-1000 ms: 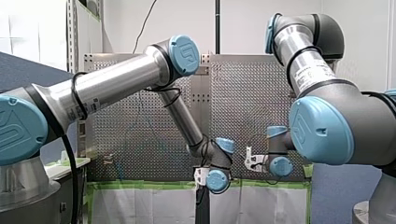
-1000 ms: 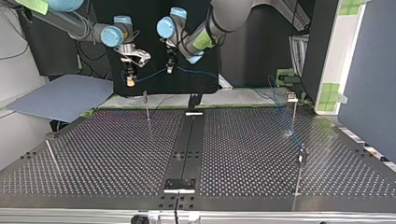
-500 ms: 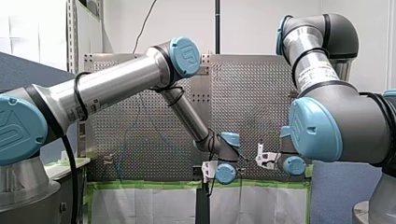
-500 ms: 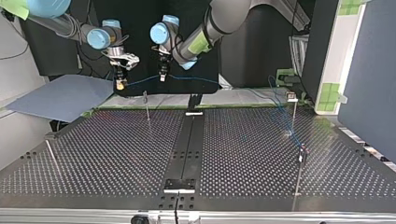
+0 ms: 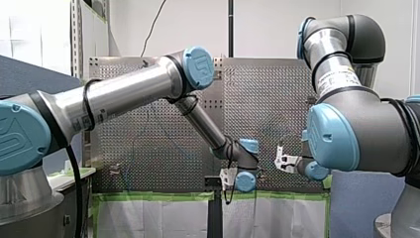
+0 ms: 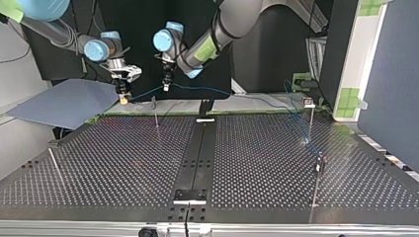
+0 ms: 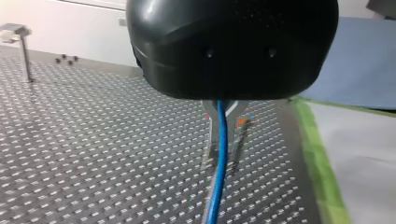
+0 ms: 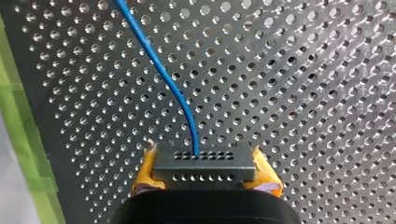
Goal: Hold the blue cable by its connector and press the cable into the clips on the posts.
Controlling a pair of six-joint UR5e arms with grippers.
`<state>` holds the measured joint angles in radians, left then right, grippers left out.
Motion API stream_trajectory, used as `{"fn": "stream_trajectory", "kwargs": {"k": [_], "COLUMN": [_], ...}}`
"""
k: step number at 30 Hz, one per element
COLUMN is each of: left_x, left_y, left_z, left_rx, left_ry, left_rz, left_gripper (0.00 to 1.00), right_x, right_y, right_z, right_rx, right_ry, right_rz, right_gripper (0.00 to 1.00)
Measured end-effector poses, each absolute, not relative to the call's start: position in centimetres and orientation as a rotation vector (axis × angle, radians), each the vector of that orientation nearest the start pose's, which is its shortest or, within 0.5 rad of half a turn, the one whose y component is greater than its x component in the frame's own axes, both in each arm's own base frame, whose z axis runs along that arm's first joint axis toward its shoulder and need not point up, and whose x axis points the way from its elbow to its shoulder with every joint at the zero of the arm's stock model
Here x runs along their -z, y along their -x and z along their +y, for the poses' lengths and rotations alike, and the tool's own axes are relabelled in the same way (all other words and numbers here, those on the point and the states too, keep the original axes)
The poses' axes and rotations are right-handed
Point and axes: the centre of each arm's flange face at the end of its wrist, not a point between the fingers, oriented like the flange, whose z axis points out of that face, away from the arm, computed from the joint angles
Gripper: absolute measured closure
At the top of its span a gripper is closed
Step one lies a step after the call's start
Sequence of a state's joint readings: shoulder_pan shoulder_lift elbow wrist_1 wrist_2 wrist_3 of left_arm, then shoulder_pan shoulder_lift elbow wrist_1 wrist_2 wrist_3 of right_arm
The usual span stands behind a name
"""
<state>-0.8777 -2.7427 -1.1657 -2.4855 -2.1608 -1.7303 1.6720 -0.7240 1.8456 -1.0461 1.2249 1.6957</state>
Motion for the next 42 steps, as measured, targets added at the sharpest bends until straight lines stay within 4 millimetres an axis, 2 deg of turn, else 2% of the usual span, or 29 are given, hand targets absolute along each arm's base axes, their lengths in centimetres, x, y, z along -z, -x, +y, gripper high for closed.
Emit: {"fn": "stream_trajectory", "kwargs": {"k": [6,12,18,25,30,42], "left_x": [5.0,3.9,4.3,6.4,7.4,7.4], "left_y": [-42.5,-44.3,-46.1,-47.3,-47.9,-49.9], "left_z": [-63.4,-64.1,-64.4,-64.4,-63.6,-62.9], "left_rx": [0.287,0.289,0.292,0.286,0.278,0.292], "left_ry": [-0.142,-0.122,-0.118,-0.14,-0.144,-0.145], "left_rz": [1.647,1.619,1.608,1.628,1.638,1.632], "left_gripper": [1.0,1.0,1.0,1.0,1.0,1.0], "right_x": [1.7,3.4,4.9,4.8,4.7,4.5], "right_y": [-21.3,-20.3,-19.7,-18.7,-18.5,-18.5], "right_z": [-56.8,-57.3,-57.5,-58.2,-58.5,-58.9], "right_rx": [-1.591,-1.576,-1.557,-1.573,-1.59,-1.605], "right_ry": [-1.545,-1.567,-1.59,-1.564,-1.562,-1.568], "right_rz": [-1.144,-1.165,-1.171,-1.181,-1.183,-1.169], "right_gripper": [1.0,1.0,1.0,1.0,1.0,1.0]}}
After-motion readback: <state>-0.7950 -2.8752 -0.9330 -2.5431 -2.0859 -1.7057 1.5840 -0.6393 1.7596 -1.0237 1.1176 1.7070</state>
